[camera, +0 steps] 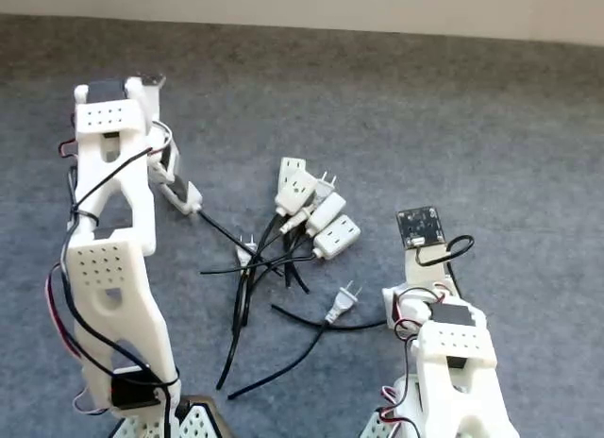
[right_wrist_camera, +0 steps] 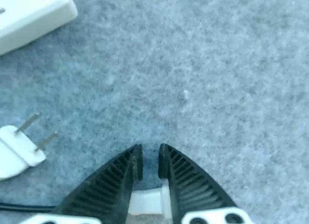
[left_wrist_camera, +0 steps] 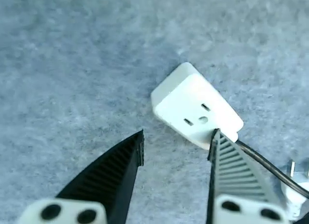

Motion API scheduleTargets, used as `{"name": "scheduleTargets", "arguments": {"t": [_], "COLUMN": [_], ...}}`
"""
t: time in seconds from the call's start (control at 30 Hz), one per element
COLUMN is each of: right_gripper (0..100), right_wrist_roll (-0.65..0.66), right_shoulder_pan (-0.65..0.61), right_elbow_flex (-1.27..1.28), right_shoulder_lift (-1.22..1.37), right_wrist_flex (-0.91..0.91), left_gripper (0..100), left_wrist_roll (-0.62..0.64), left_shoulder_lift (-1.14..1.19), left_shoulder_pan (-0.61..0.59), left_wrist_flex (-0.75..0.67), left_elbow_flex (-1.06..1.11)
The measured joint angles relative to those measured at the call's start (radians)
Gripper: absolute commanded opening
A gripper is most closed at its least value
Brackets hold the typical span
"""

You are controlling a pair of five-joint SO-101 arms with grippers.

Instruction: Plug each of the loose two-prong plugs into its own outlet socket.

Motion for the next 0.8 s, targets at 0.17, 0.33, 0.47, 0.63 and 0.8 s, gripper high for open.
{"name": "scheduleTargets", "arguments": {"t": [0.17, 0.33, 0.47, 0.63, 0.8], "right_gripper": [7.3, 7.3, 7.3, 7.3, 7.3], "right_wrist_roll": [0.000, 0.000, 0.000, 0.000, 0.000], "right_shoulder_pan": [0.000, 0.000, 0.000, 0.000, 0.000], "right_elbow_flex": [0.000, 0.000, 0.000, 0.000, 0.000], "right_shoulder_lift": [0.000, 0.000, 0.000, 0.000, 0.000], "right_wrist_flex": [0.000, 0.000, 0.000, 0.000, 0.000], "left_gripper": [24, 24, 24, 24, 24], "left_wrist_roll": [-0.032, -0.034, -0.069, -0.140, -0.219], "left_shoulder_lift": [-0.003, 0.014, 0.014, 0.014, 0.014], "left_shoulder_pan": [0.063, 0.167, 0.241, 0.302, 0.322], "left_wrist_flex": [-0.028, -0.034, -0.038, -0.035, -0.038], "left_elbow_flex": [0.031, -0.021, -0.084, -0.095, -0.095]}}
